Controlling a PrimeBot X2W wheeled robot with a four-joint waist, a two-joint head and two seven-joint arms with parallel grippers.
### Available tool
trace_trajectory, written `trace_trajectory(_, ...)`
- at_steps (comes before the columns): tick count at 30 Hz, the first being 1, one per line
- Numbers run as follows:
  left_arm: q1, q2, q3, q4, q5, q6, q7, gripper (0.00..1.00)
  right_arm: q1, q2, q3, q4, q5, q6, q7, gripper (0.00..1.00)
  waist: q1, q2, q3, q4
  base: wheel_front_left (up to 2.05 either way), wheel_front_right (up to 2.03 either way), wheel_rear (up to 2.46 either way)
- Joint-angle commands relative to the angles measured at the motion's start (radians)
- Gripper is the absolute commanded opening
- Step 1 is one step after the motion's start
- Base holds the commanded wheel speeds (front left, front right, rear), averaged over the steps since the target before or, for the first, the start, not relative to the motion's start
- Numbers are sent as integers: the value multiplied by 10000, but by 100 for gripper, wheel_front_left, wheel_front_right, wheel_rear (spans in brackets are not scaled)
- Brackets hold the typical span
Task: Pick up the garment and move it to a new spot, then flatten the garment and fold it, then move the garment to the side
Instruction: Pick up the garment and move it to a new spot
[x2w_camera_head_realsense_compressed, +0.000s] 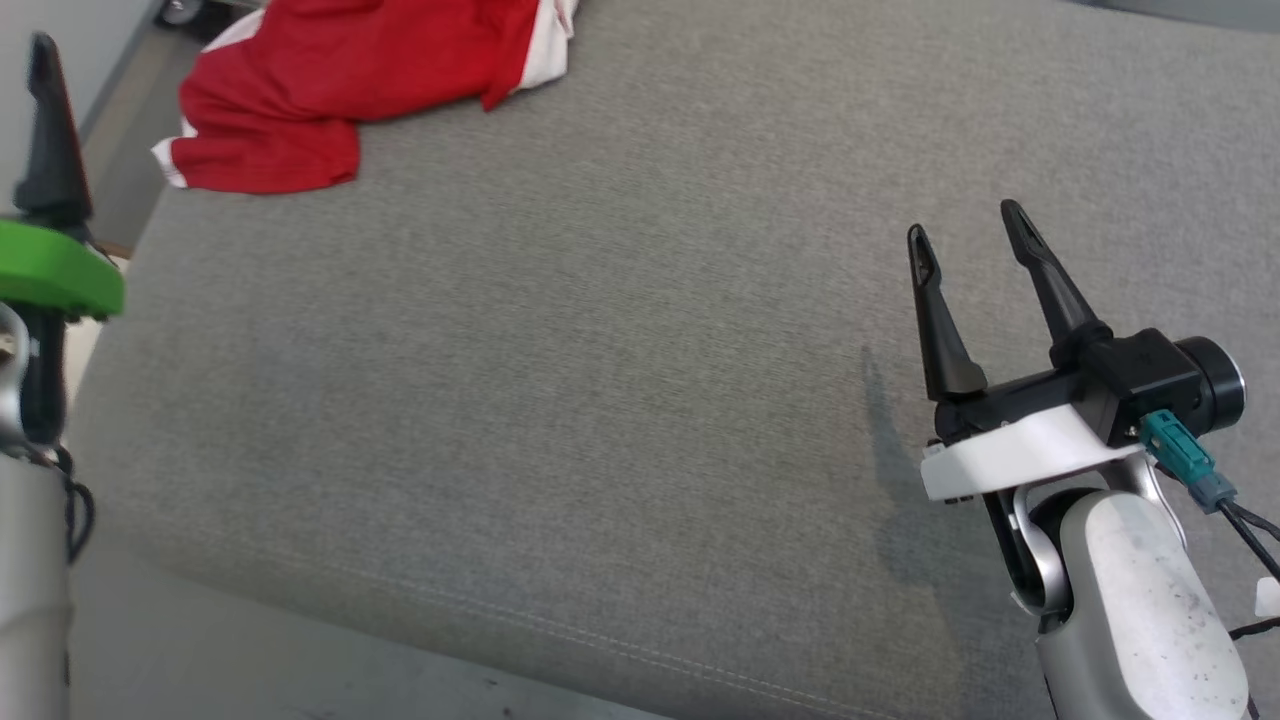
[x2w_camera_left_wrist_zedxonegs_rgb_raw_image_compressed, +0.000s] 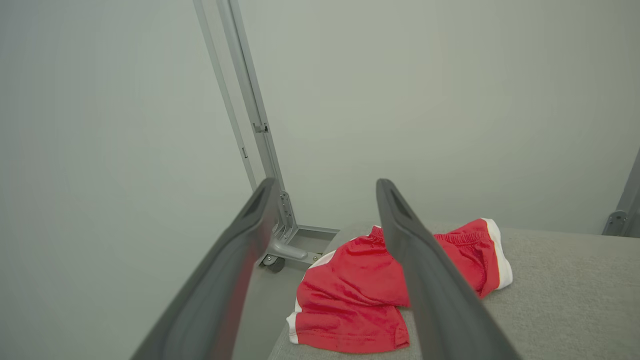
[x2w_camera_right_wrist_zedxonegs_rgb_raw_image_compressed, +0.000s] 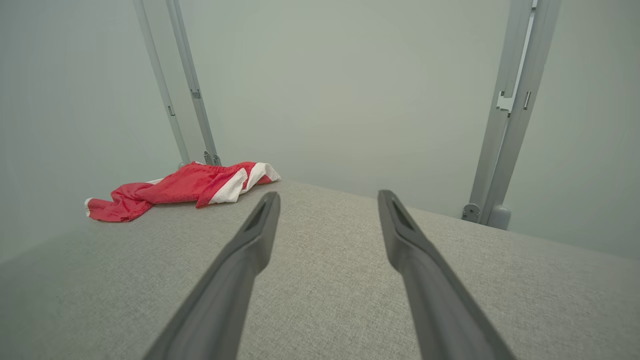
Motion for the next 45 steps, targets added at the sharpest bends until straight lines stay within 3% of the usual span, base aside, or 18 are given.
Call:
trace_trajectory(1, -692, 295, -47, 354, -114, -83, 249, 100, -202, -46, -54, -172, -98, -12, 20, 100, 0, 0, 1641, -1631, 0, 0, 0)
trace_trajectory(8, -2807, 1783, -801, 2182, -1200, -219, 1881, 100, -401, -35, -266, -914, -184, -12, -39, 100, 0, 0, 2904, -2977, 0, 0, 0)
trace_trajectory(16, -3825, 2838, -1729, 3161, -2380, -217, 2575, 100, -450, -30, -379, -1565, -300, -12, 22, 100, 0, 0, 3787, -3539, 0, 0, 0)
trace_trajectory(23, -4468, 3267, -2208, 4355, -2568, -217, 2670, 100, -503, -54, -288, -1930, -351, -12, 74, 100, 0, 0, 4230, -3744, 0, 0, 0)
trace_trajectory(34, -5196, 3224, -2340, 5986, -2662, -135, 2900, 100, -489, -54, -215, -2164, -400, -12, 52, 100, 0, 0, 4439, -3987, 0, 0, 0)
trace_trajectory(35, -5224, 3213, -2382, 6097, -2663, -141, 2927, 95, -483, -53, -230, -2164, -399, -12, 36, 100, 0, 0, 4429, -4001, 0, 0, 0)
trace_trajectory(37, -5284, 3215, -2447, 6237, -2646, -155, 2865, 0, -477, -50, -247, -2160, -402, -12, -11, 100, 0, 0, 4392, -4019, 0, 0, 0)
trace_trajectory(45, -5566, 3461, -2761, 6411, -2491, -197, 2226, 0, -549, -35, -183, -1892, -286, -12, -203, 100, 0, 0, 3989, -4009, 0, 0, 0)
